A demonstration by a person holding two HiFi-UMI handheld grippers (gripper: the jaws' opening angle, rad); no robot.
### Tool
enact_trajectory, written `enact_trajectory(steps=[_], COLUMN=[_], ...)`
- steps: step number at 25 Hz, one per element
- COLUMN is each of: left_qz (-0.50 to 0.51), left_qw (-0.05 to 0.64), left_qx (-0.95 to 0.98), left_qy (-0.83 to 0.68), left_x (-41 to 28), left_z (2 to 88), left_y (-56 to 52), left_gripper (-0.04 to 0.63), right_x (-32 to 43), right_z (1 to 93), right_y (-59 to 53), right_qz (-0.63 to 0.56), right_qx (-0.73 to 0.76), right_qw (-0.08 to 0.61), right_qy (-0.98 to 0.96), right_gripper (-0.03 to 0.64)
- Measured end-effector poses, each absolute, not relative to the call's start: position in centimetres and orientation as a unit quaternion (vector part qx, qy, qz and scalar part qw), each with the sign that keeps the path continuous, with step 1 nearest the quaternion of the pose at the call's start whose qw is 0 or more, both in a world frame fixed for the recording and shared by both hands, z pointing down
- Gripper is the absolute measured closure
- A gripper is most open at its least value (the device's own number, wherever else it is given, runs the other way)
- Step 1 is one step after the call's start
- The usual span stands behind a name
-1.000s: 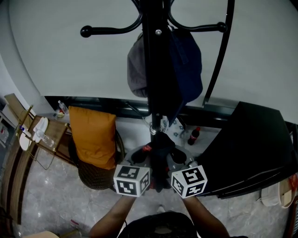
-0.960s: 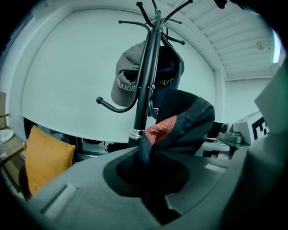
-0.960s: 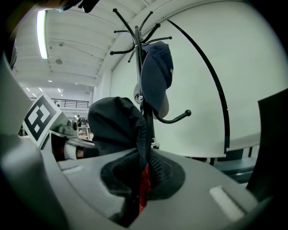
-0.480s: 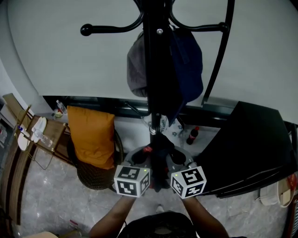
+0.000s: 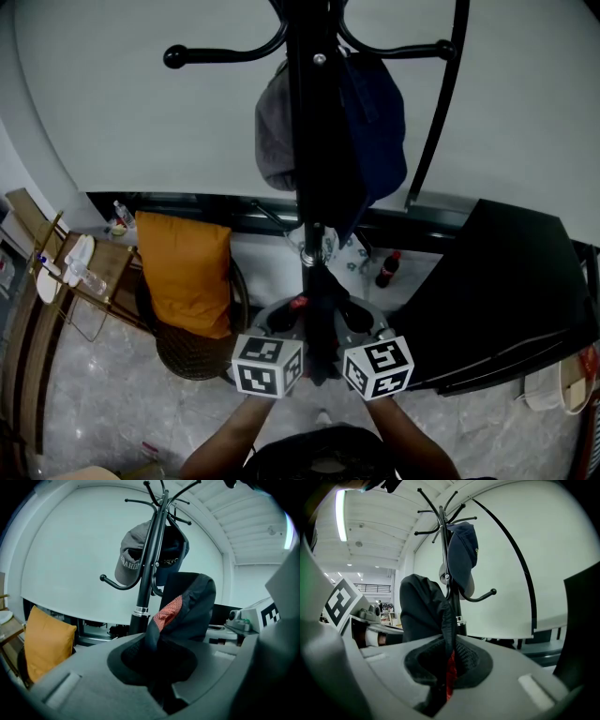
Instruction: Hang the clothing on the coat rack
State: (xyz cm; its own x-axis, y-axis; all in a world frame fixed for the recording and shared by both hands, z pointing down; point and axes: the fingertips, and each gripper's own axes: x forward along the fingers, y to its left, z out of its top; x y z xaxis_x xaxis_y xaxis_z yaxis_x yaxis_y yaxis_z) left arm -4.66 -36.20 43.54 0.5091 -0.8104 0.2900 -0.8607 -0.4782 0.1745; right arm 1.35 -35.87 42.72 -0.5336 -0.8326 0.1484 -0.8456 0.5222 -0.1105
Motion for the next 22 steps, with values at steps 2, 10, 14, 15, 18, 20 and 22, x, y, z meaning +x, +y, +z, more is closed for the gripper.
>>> enact_trajectory(steps=[2,10,14,15,18,20,22], left_qz=[0.085,0.089,0.092,0.093,0.095,0.096,0.097], left_qw=[0.151,0.155,0.157,0.157,0.158,0.159,0.16], left_qx=[0.856,0.855,0.855,0.855,0.855,0.854,0.855], left_qy=[-0.488,-0.487,-0.486,-0.486,-0.485,-0.485,-0.484], left_x=[-4.6,-4.5,-4.4,-4.4,-4.4,-4.3,-4.2], left_z=[43.7,44.2,44.4,44.5,44.5,44.6,44.7], left_y=[-36.0,-34.9,-34.3,-34.1,-33.7,-33.4,-33.1], left_gripper=[0.56,0.56,0.56,0.56,0.56,0.56,0.56], right_x=[1.4,1.6,1.6,1.7,1.8,1.8,1.9], right_z=[42.9,43.4,43.6,43.6,43.7,43.7,43.8], right_y=[-35.6,-34.6,-34.0,-33.9,-33.5,-33.2,-32.8], right_qz=[0.086,0.091,0.093,0.093,0.094,0.095,0.096], right_qx=[0.482,0.483,0.484,0.485,0.486,0.485,0.484], right_qw=[0.039,0.045,0.047,0.047,0.047,0.048,0.049], right_qy=[-0.871,-0.869,-0.869,-0.868,-0.868,-0.868,-0.868], right_gripper=[0.597,0.595,0.595,0.595,0.595,0.595,0.595])
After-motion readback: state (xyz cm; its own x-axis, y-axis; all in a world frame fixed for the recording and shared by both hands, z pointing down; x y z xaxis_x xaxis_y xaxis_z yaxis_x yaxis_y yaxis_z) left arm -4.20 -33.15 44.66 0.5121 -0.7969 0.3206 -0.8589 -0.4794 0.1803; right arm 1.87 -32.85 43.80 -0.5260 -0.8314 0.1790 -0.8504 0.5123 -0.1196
